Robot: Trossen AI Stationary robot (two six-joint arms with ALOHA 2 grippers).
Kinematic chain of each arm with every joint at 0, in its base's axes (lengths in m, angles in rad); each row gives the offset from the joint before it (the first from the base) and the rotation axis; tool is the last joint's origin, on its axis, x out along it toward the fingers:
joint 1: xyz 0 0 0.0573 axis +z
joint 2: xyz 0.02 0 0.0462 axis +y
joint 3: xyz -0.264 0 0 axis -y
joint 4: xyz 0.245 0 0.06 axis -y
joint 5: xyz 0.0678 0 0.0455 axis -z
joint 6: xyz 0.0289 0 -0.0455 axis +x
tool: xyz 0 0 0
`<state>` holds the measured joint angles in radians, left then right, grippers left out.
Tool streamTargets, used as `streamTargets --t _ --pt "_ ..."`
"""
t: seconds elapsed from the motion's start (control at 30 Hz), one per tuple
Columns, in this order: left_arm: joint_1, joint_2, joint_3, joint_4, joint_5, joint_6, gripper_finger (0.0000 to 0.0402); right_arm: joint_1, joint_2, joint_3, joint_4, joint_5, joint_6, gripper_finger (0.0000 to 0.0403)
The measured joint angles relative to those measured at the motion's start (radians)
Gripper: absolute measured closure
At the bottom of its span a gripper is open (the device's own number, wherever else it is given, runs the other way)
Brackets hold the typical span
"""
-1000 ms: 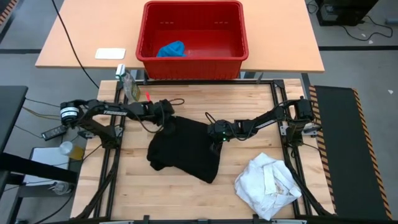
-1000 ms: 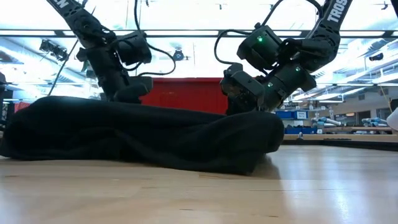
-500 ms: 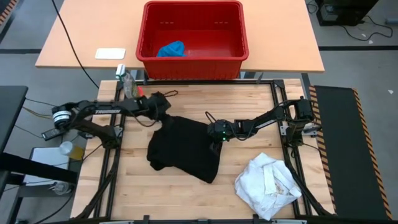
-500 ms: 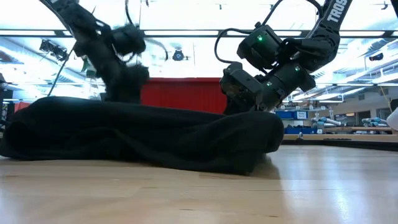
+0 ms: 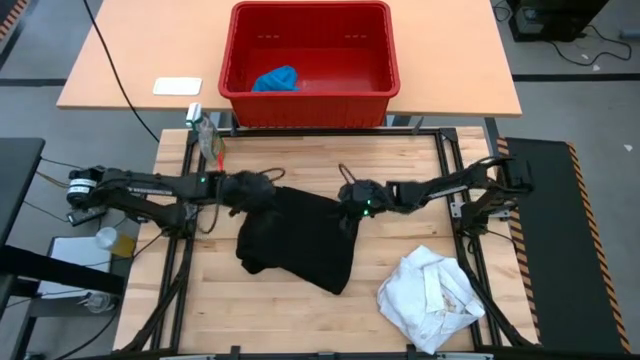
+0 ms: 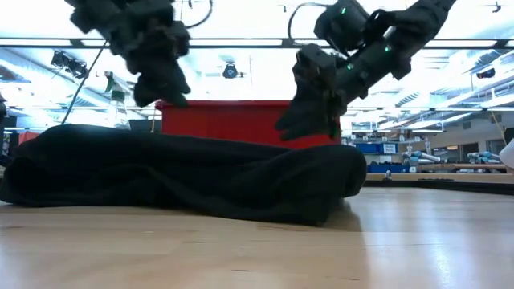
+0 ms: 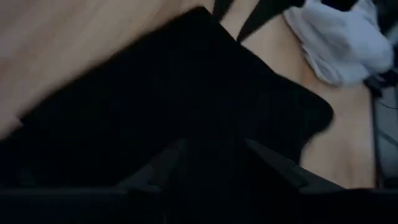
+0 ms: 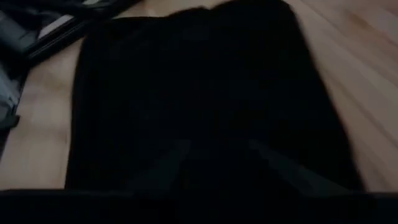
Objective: Fold laundry
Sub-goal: Fold the black shirt
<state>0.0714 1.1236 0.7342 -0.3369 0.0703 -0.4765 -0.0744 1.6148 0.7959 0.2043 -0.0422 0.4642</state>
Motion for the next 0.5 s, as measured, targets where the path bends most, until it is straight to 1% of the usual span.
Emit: streamTargets --t 0.1,0.17,0.23,0.3,0.37,0.47,0.5 --pt "0.056 0.064 0.065 -0.075 0.021 0.124 0.0244 -0.077 -0.022 0.0 -0.115 -0.112 -0.005 0.0244" --pt "0.105 0.115 0.119 -0.101 0.029 0.213 0.0238 -0.119 -0.031 0.0 -0.18 -0.172 -0.063 0.0244" --pt "0.164 0.175 0.17 -0.111 0.026 0.289 0.0228 -0.147 -0.032 0.0 -0.221 -0.214 -0.116 0.0239" --pt "0.216 0.249 0.206 -0.121 0.036 0.371 0.0215 -0.163 -0.031 0.0 -0.26 -0.219 -0.138 0.0227" --pt "0.271 0.328 0.237 -0.134 0.103 0.451 0.0202 -0.18 -0.031 0.0 -0.291 -0.214 -0.154 0.021" --pt "0.338 0.44 0.279 -0.145 0.269 0.532 0.019 -0.21 -0.031 0.0 -0.349 -0.216 -0.158 0.0174" --pt "0.353 0.475 0.295 -0.156 0.3 0.562 0.0188 -0.221 -0.031 0.0 -0.371 -0.223 -0.159 0.0161"
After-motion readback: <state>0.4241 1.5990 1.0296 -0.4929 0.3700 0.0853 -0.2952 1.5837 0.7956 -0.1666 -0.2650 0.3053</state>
